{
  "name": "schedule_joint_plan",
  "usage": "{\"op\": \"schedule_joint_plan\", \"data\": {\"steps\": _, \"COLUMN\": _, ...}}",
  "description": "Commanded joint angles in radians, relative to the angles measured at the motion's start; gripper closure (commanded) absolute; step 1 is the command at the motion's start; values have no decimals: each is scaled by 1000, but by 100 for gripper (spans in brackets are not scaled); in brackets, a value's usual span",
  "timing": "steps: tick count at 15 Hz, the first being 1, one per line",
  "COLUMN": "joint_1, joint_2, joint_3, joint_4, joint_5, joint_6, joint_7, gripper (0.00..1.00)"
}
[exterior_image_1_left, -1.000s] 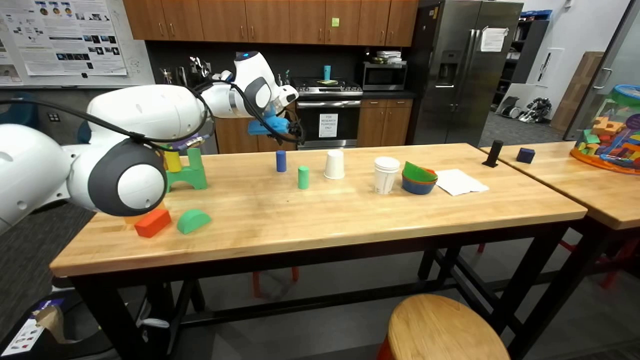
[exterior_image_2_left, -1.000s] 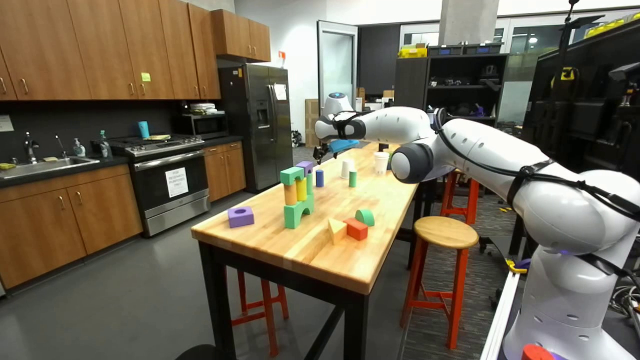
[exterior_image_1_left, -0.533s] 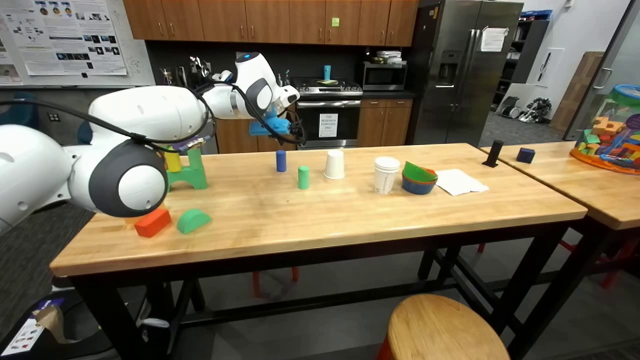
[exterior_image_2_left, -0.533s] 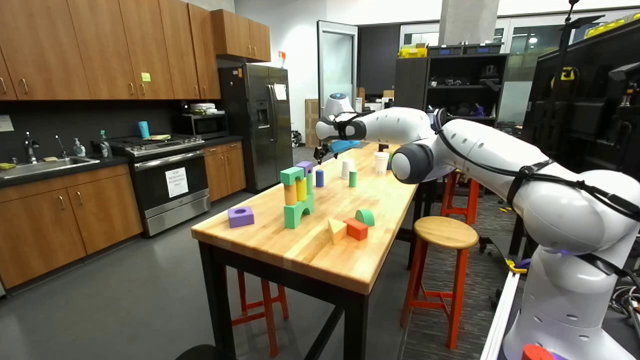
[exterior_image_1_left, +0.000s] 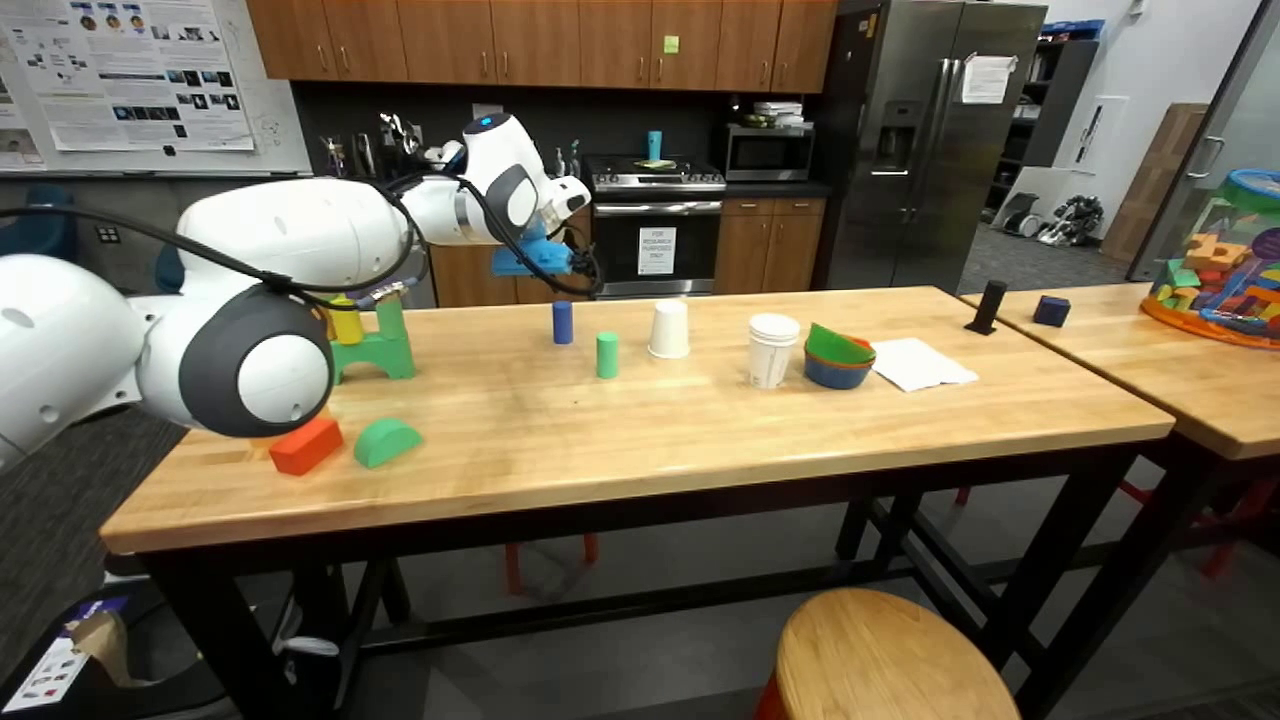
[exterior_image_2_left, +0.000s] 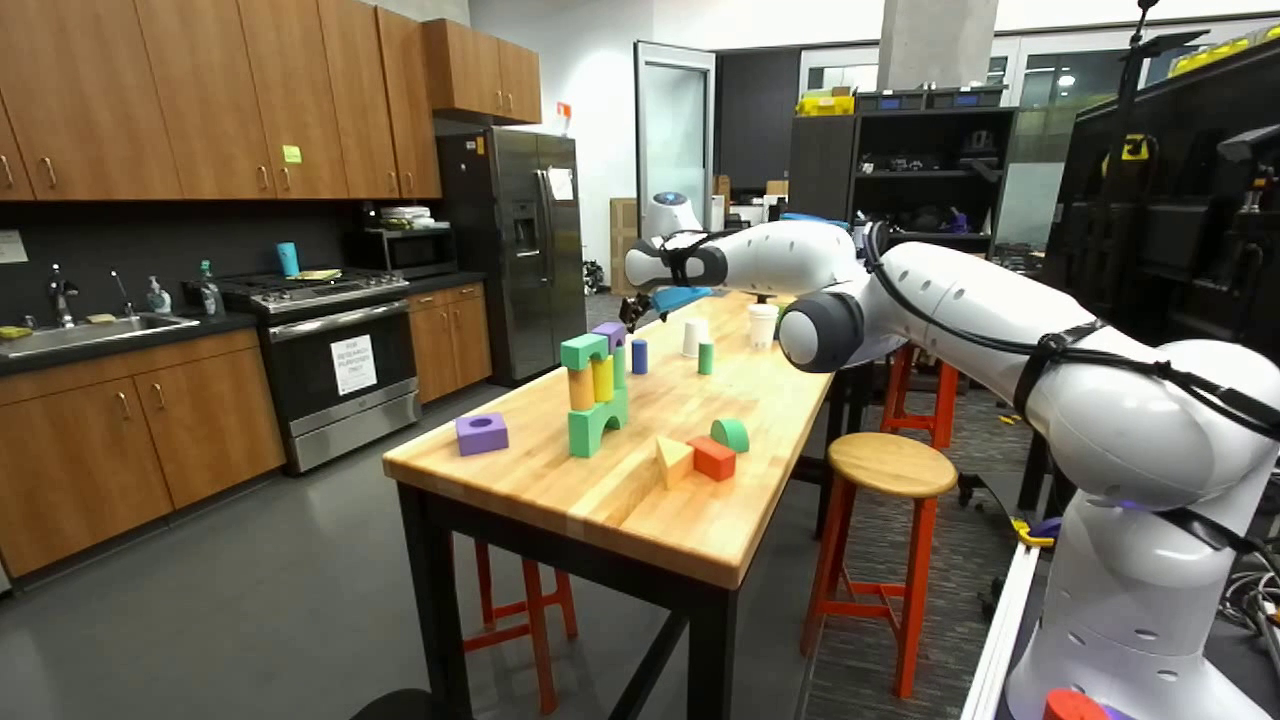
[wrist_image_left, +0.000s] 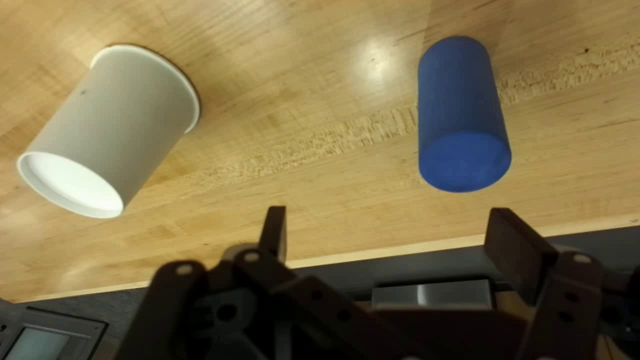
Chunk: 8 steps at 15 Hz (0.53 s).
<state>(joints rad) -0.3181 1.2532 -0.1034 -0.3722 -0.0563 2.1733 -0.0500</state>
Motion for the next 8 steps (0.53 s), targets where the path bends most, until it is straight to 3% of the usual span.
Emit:
{"op": "schedule_joint_plan", "data": {"steps": 1, "joint_1": 8, "joint_2": 7, "joint_3": 6, "joint_4": 4, "joint_5": 6, "joint_6": -6, "joint_7": 14, "gripper": 0}}
{"op": "schedule_joint_plan", "data": {"steps": 8, "joint_1": 9, "joint_2": 16, "joint_3": 15, "joint_4": 12, "joint_5": 11, "joint_6": -7, "joint_7": 4, "gripper": 0}}
